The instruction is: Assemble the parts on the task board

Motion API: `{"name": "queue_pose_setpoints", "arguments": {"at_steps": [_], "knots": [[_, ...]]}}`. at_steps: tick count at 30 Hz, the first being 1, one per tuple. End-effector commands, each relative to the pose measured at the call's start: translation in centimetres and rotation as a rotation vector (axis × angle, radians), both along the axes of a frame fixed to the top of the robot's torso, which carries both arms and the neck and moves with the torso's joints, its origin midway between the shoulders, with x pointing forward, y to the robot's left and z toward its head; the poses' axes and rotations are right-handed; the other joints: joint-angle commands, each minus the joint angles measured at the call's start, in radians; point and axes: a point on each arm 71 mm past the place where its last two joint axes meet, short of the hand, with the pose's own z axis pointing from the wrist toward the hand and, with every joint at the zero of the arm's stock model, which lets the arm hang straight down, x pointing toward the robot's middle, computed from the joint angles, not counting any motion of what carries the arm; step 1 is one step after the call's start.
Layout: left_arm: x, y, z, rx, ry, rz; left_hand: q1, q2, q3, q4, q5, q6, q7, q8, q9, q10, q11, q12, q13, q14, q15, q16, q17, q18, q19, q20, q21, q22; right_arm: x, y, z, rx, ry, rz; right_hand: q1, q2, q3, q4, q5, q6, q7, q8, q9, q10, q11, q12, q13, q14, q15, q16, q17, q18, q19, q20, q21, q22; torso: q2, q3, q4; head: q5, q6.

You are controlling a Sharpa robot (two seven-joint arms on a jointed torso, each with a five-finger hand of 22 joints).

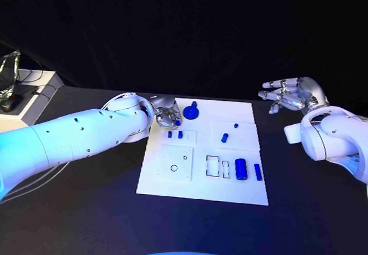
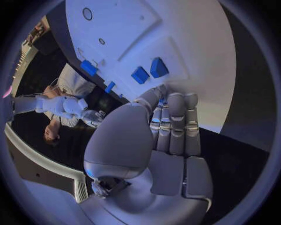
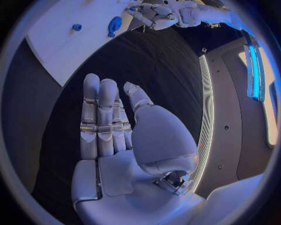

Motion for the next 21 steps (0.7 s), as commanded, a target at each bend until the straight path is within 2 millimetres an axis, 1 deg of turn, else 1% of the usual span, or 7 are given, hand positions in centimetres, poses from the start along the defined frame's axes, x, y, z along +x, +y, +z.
{"name": "queue_pose_setpoints", "arguments": {"at_steps": [1, 3, 4, 8, 10, 18, 21], "knots": [[-0.2, -0.2, -0.3, 0.01, 0.018, -0.014, -0.002, -0.008, 0.001, -0.002, -0.001, -0.039, -0.002, 0.003, -0.003, -0.002, -0.003, 0.005, -0.001, -0.003, 0.0, -0.003, 0.001, 0.007, 0.006, -0.004, -0.006, 0.001, 0.0, 0.2, 0.1, -0.007, -0.008, 0.021, -0.006, -0.006, 0.0, 0.007, 0.005, 0.001, 0.007, -0.004, -0.001, 0.004, 0.001, -0.007, -0.001, 0.0, -0.001, 0.003, -0.001, 0.019, -0.004, 0.001, 0.004, 0.001, 0.0, -0.0002, 0.0002, 0.0, -0.001], [-0.1, -0.2, -0.3, 0.009, 0.016, -0.011, -0.002, -0.012, 0.004, -0.001, -0.002, -0.068, -0.007, 0.003, -0.003, -0.001, -0.004, 0.005, -0.001, -0.003, -0.001, -0.004, 0.001, 0.007, 0.006, -0.004, -0.007, 0.0, 0.0, 0.2, 0.1, -0.008, -0.008, 0.023, -0.006, -0.006, -0.001, 0.007, 0.004, 0.003, 0.006, -0.003, 0.0, 0.002, 0.002, -0.008, -0.001, -0.001, -0.001, 0.003, -0.001, 0.019, -0.004, 0.001, 0.004, 0.001, -0.001, -0.0003, 0.0004, -0.001, -0.001], [-0.1, -0.2, -0.2, 0.009, 0.015, -0.01, -0.001, -0.014, 0.006, -0.002, -0.002, -0.116, -0.014, 0.002, -0.004, -0.001, -0.006, 0.006, -0.001, -0.003, -0.001, -0.004, 0.001, 0.007, 0.007, -0.004, -0.007, 0.0, 0.0, 0.2, 0.0, -0.008, -0.007, 0.023, -0.006, -0.006, -0.001, 0.007, 0.004, 0.003, 0.006, -0.003, 0.0, 0.002, 0.002, -0.007, -0.001, -0.001, -0.001, 0.003, -0.001, 0.019, -0.004, 0.001, 0.004, 0.001, 0.0, -0.0004, 0.0007, -0.001, -0.002], [-0.1, 0.0, -0.2, 0.008, 0.011, -0.004, 0.001, -0.02, 0.008, -0.001, -0.003, -0.243, -0.03, -0.002, -0.008, 0.001, -0.005, 0.006, -0.002, -0.003, -0.001, -0.006, 0.001, 0.006, 0.008, -0.004, -0.009, -0.001, 0.0, 0.2, 0.0, -0.012, -0.005, 0.025, -0.006, -0.008, -0.002, 0.007, 0.002, 0.001, 0.008, -0.004, 0.0, -0.003, 0.003, -0.009, -0.002, 0.0, 0.0, 0.004, -0.001, 0.019, -0.003, 0.001, 0.004, 0.001, -0.001, 0.0, 0.0, 0.0, -0.001], [-0.1, 0.0, -0.2, 0.008, 0.01, -0.002, 0.001, -0.021, 0.006, -0.001, -0.003, -0.269, -0.034, -0.004, -0.009, 0.001, -0.005, 0.005, -0.002, -0.003, -0.001, -0.007, 0.002, 0.005, 0.009, -0.005, -0.01, -0.001, 0.0, 0.2, 0.0, -0.014, -0.004, 0.026, -0.005, -0.008, -0.002, 0.007, 0.001, 0.001, 0.008, -0.004, 0.0, -0.004, 0.004, -0.009, -0.002, 0.001, 0.0, 0.004, -0.001, 0.019, -0.003, 0.001, 0.004, 0.001, -0.001, -0.0001, -0.0002, -0.001, -0.001], [-0.1, 0.6, -0.2, 0.011, 0.008, 0.013, 0.008, -0.02, 0.002, 0.0, -0.002, -0.289, -0.034, -0.004, -0.01, 0.002, -0.005, 0.005, -0.001, -0.002, -0.002, -0.007, 0.002, 0.005, 0.009, -0.005, -0.011, 0.0, 0.0, 0.2, -0.2, -0.052, 0.022, 0.047, 0.002, -0.007, 0.001, 0.003, -0.01, -0.007, 0.013, -0.004, -0.001, -0.026, 0.012, -0.022, -0.005, 0.002, 0.004, 0.006, 0.0, 0.023, -0.001, 0.003, 0.005, 0.001, -0.001, -0.0005, -0.0001, -0.002, 0.001], [0.1, 1.0, -0.1, 0.01, 0.003, 0.022, 0.01, -0.02, 0.002, 0.0, -0.002, -0.291, -0.026, -0.004, -0.01, -0.004, -0.001, 0.003, -0.002, -0.005, 0.0, -0.009, 0.002, 0.005, 0.008, -0.005, -0.012, 0.0, -0.1, 0.4, -0.5, -0.113, 0.038, 0.087, 0.03, 0.002, 0.027, -0.018, -0.089, -0.001, 0.014, -0.004, 0.001, -0.04, 0.016, -0.042, -0.008, 0.024, 0.002, 0.028, 0.01, 0.031, 0.02, 0.001, 0.024, 0.014, -0.001, -0.001, -0.0001, -0.005, 0.003]]}}
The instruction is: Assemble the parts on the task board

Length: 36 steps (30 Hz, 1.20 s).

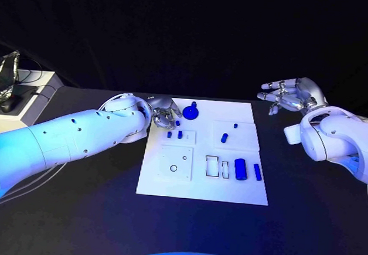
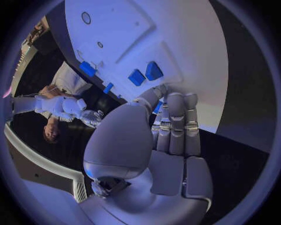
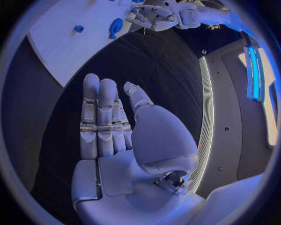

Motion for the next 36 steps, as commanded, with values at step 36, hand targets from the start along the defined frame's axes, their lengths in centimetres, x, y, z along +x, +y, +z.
{"name": "queue_pose_setpoints", "arguments": {"at_steps": [36], "knots": [[-4.3, 6.7, 2.3, -1.22, 0.271, 0.139, 0.0, 0.009, -0.159, 0.136, 0.001, 0.248, 0.054, 0.005, 0.008, -0.041, 0.034, -0.021, -0.009, -0.064, 0.074, -0.841, -0.309, -0.054, -0.081, 0.089, -0.547, -0.468, -0.4, 5.3, -4.9, -0.908, -0.1, 0.227, 0.048, -0.096, 0.164, 0.025, -0.178, 0.07, -0.016, -0.005, -0.009, -0.123, 0.03, -0.032, -0.006, -0.005, 0.017, 0.324, -0.062, 0.062, 0.069, 0.022, 0.265, 0.311, -0.007, -0.0109, 0.0132, -0.104, 0.049]]}}
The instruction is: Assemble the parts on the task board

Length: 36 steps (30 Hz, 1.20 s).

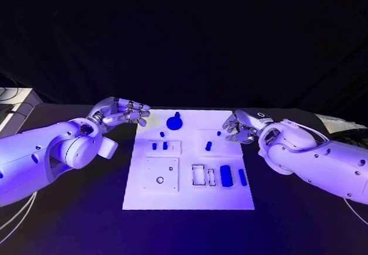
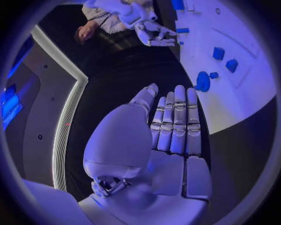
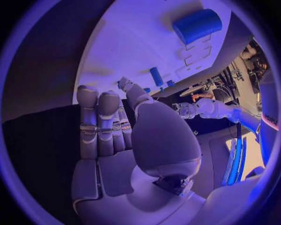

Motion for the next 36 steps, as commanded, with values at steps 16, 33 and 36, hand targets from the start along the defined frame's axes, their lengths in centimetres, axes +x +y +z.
{"name": "queue_pose_setpoints", "arguments": {"at_steps": [16, 33, 36], "knots": [[-1.0, -0.8, 1.1, -0.2, -0.011, -0.037, 0.026, -0.002, 0.026, 0.013, 0.002, 0.016, 0.007, 0.0, 0.0, 0.007, 0.006, -0.012, 0.001, 0.131, 0.02, -0.409, 0.027, -0.032, 0.07, 0.011, -0.168, -0.264, 1.3, 2.4, -1.6, -0.094, -0.031, -0.013, 0.018, -0.012, 0.048, 0.046, 0.018, -0.006, 0.009, -0.005, -0.001, -0.008, 0.011, -0.002, -0.001, -0.014, 0.001, 0.042, -0.053, 0.023, 0.023, 0.006, -0.032, 0.047, -0.002, -0.0067, 0.0075, -0.003, -0.007], [-1.1, -0.5, 1.1, -0.185, 0.0, -0.007, 0.017, 0.0, 0.015, 0.02, -0.001, 0.02, 0.012, 0.0, 0.0, 0.006, 0.008, -0.012, 0.001, 0.135, 0.019, -0.408, 0.036, -0.037, 0.078, 0.008, -0.166, -0.288, 1.3, 2.5, -2.7, -0.151, 0.022, -0.027, 0.004, 0.007, 0.174, 0.053, 0.01, 0.05, -0.003, -0.002, 0.002, 0.023, -0.001, -0.002, -0.001, -0.015, -0.006, 0.056, -0.067, 0.021, 0.041, 0.002, -0.025, 0.074, -0.003, -0.004, 0.0025, 0.003, -0.015], [-1.0, -0.4, 1.1, -0.183, 0.003, -0.004, 0.018, 0.0, 0.014, 0.021, -0.001, 0.02, 0.012, 0.0, 0.0, 0.006, 0.008, -0.012, 0.001, 0.135, 0.019, -0.408, 0.037, -0.037, 0.079, 0.007, -0.166, -0.29, 1.2, 2.5, -2.8, -0.153, 0.025, -0.027, 0.011, 0.022, 0.195, 0.049, -0.006, 0.073, -0.01, -0.001, 0.004, 0.046, -0.008, -0.002, -0.001, -0.014, -0.012, 0.057, -0.069, 0.018, 0.043, -0.002, -0.019, 0.078, -0.003, -0.0039, 0.0028, 0.004, -0.016]]}}
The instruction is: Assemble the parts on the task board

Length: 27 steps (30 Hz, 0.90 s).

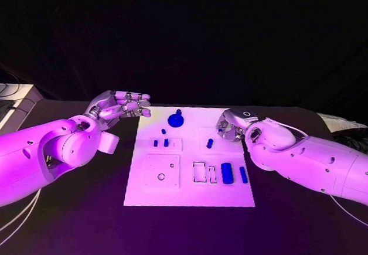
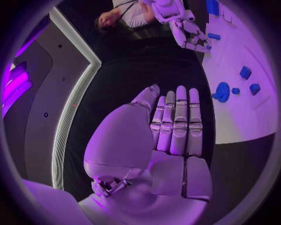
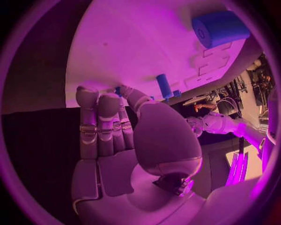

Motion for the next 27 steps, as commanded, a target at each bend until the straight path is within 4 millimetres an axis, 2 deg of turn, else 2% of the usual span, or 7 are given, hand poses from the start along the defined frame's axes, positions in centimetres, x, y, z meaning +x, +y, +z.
{"name": "queue_pose_setpoints", "arguments": {"at_steps": [1, 7, 9, 11, 15, 17, 27], "knots": [[0.0, 0.0, 0.0, -0.008, 0.001, 0.008, 0.003, 0.003, -0.01, 0.007, 0.0, 0.002, 0.001, 0.0, 0.0, -0.004, 0.005, -0.003, 0.0, -0.001, -0.002, -0.002, 0.004, -0.022, 0.012, -0.003, -0.002, -0.017, -0.2, -0.3, -0.9, -0.052, 0.043, -0.015, 0.008, 0.021, 0.016, -0.006, -0.001, 0.024, -0.009, 0.004, 0.003, 0.027, -0.008, 0.005, 0.004, -0.003, -0.009, 0.005, -0.003, 0.012, 0.01, -0.006, 0.007, 0.053, 0.0, 0.0008, 0.0, 0.001, -0.002], [0.0, 0.1, 0.0, -0.005, 0.007, 0.009, 0.005, 0.003, -0.013, 0.008, -0.001, 0.001, 0.002, 0.0, 0.0, -0.005, 0.006, -0.003, 0.0, -0.001, -0.002, -0.002, 0.006, -0.023, 0.012, -0.003, -0.001, -0.024, -0.4, -0.4, -0.8, -0.045, 0.026, -0.021, 0.028, 0.04, 0.06, -0.051, 0.002, 0.048, -0.011, 0.002, 0.004, 0.055, -0.015, 0.003, 0.004, 0.0, -0.017, 0.019, -0.002, -0.002, 0.017, -0.018, 0.07, 0.07, 0.0, 0.0007, -0.0001, 0.001, -0.005], [0.0, 0.1, -0.1, -0.004, 0.008, 0.01, 0.005, 0.003, -0.013, 0.008, -0.001, 0.001, 0.002, 0.0, 0.0, -0.005, 0.006, -0.003, 0.0, -0.001, -0.002, -0.002, 0.006, -0.023, 0.012, -0.003, -0.001, -0.024, -0.4, -0.4, -0.7, -0.037, 0.012, -0.022, 0.026, 0.043, 0.079, -0.065, -0.013, 0.054, -0.012, 0.002, 0.004, 0.062, -0.016, 0.002, 0.004, 0.0, -0.017, 0.026, 0.001, -0.006, 0.017, -0.02, 0.094, 0.075, 0.0, 0.0005, -0.0007, 0.002, -0.006], [0.0, 0.2, -0.1, -0.003, 0.009, 0.012, 0.007, 0.003, -0.013, 0.008, -0.001, 0.001, 0.002, 0.0, 0.0, -0.005, 0.005, -0.003, 0.0, -0.001, -0.003, -0.002, 0.006, -0.023, 0.013, -0.004, 0.0, -0.028, -0.5, -0.3, -0.6, -0.024, -0.004, -0.021, 0.026, 0.046, 0.095, -0.077, -0.057, 0.064, -0.015, 0.003, 0.006, 0.081, -0.022, 0.003, 0.005, -0.004, -0.021, 0.028, -0.001, -0.01, 0.014, -0.022, 0.114, 0.077, 0.0, 0.0005, -0.0001, 0.0, -0.006], [0.0, 0.2, -0.1, -0.002, 0.01, 0.014, 0.008, 0.004, -0.012, 0.008, 0.0, 0.001, 0.002, 0.0, 0.0, -0.005, 0.005, -0.003, 0.0, -0.001, -0.003, -0.002, 0.007, -0.023, 0.013, -0.004, 0.0, -0.029, -0.6, -0.2, -0.3, 0.001, -0.034, -0.02, 0.027, 0.049, 0.117, -0.088, -0.115, 0.071, -0.016, 0.002, 0.005, 0.095, -0.026, 0.003, 0.006, -0.005, -0.023, 0.022, -0.009, -0.016, 0.006, -0.027, 0.139, 0.079, 0.0, 0.0, 0.0009, -0.002, -0.006], [0.1, 0.2, -0.1, -0.002, 0.01, 0.015, 0.011, 0.004, -0.012, 0.007, 0.0, 0.0, 0.002, 0.0, 0.0, -0.006, 0.006, -0.003, 0.0, -0.001, -0.003, -0.002, 0.007, -0.024, 0.012, -0.004, 0.0, -0.029, -0.6, -0.2, -0.2, 0.015, -0.051, -0.021, 0.026, 0.049, 0.123, -0.089, -0.125, 0.073, -0.016, 0.002, 0.005, 0.097, -0.026, 0.003, 0.006, -0.004, -0.024, 0.022, -0.011, -0.017, 0.004, -0.028, 0.148, 0.079, 0.0, -0.0006, 0.0008, -0.002, -0.007], [0.2, 0.5, -0.3, 0.002, 0.015, 0.023, 0.013, 0.004, -0.011, 0.005, 0.0, -0.001, 0.004, 0.0, 0.0, -0.008, 0.006, -0.003, 0.0, -0.001, -0.003, -0.002, 0.008, -0.024, 0.012, -0.005, 0.001, -0.03, -1.2, -0.9, 0.8, 0.105, -0.067, -0.047, 0.026, 0.046, 0.135, -0.089, -0.139, 0.075, -0.014, 0.002, 0.004, 0.098, -0.026, 0.003, 0.006, -0.003, -0.024, 0.024, -0.019, -0.017, -0.002, -0.028, 0.173, 0.08, -0.002, -0.0005, -0.0006, 0.009, -0.009]]}}
